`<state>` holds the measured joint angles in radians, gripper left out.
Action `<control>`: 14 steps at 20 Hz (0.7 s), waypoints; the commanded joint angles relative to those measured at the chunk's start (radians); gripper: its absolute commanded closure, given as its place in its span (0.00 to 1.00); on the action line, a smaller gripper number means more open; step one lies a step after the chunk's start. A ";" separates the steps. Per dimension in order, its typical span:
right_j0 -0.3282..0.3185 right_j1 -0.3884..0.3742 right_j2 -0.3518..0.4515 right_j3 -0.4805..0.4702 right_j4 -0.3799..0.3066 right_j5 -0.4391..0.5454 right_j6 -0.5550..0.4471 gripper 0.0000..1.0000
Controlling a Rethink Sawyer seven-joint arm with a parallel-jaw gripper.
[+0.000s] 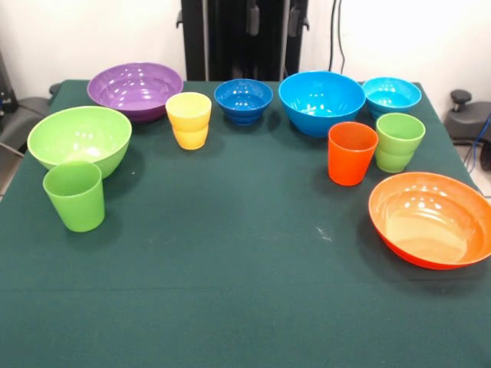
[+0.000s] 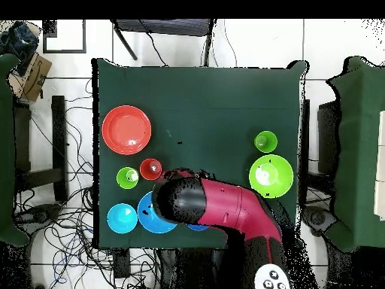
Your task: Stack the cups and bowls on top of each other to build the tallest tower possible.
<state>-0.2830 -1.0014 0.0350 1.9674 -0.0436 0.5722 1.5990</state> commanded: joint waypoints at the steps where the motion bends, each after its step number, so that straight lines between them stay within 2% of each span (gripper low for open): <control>1: -0.028 0.091 0.113 -0.064 -0.099 -0.039 -0.073 0.00; 14: -0.066 0.172 0.129 -0.202 -0.165 0.007 -0.070 0.00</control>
<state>-0.3349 -0.8867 0.0711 1.8542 -0.1256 0.5722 1.5990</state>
